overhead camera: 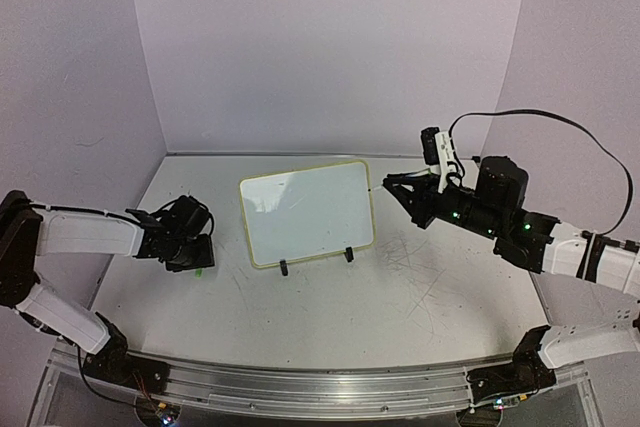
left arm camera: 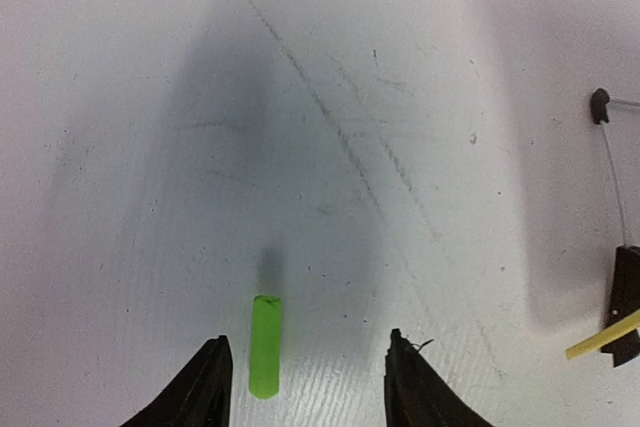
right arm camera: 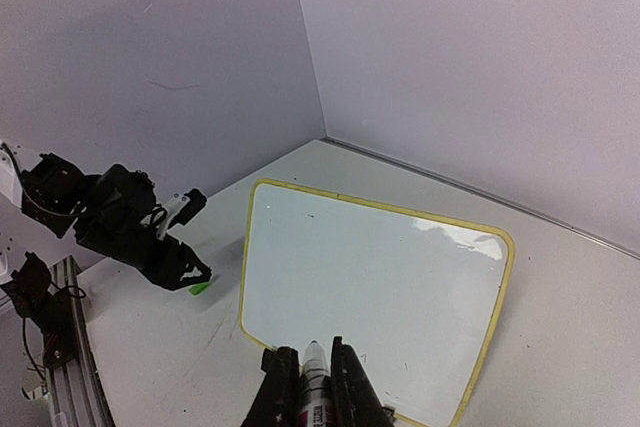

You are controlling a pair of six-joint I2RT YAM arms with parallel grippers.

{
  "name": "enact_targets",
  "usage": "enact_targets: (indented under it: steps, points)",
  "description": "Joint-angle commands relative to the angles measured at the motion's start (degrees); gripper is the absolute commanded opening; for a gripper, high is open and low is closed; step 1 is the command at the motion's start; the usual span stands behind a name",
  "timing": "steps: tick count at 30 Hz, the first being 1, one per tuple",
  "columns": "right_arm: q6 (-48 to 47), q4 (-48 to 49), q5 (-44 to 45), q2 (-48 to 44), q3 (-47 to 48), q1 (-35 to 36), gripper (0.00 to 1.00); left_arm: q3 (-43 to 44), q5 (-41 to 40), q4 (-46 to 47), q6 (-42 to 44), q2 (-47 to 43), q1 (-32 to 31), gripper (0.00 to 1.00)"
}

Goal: Write a sentence on the whiteboard
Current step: Put down the pen cap at the corner of the board, then hold the whiteboard at the center of the board.

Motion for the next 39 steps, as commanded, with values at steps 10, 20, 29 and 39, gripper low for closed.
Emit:
enact_targets:
  steps: [10,20,29,39]
  points:
    - [-0.5,-0.4,-1.3,3.8,2.9,0.1,0.00,0.2,16.8,10.4,2.1,-16.4,-0.2,0.89]
    - [-4.3,-0.8,-1.2,13.0,11.3,5.2,0.00,-16.0,54.7,54.6,0.6,-16.6,19.6,0.97]
    - [-3.2,-0.1,1.3,21.1,19.4,6.9,0.00,-13.8,58.9,62.7,10.2,-3.6,21.8,0.95]
    - [-3.5,-0.1,4.8,21.3,20.7,6.8,0.00,-13.8,58.6,65.9,14.5,-1.8,21.8,0.90]
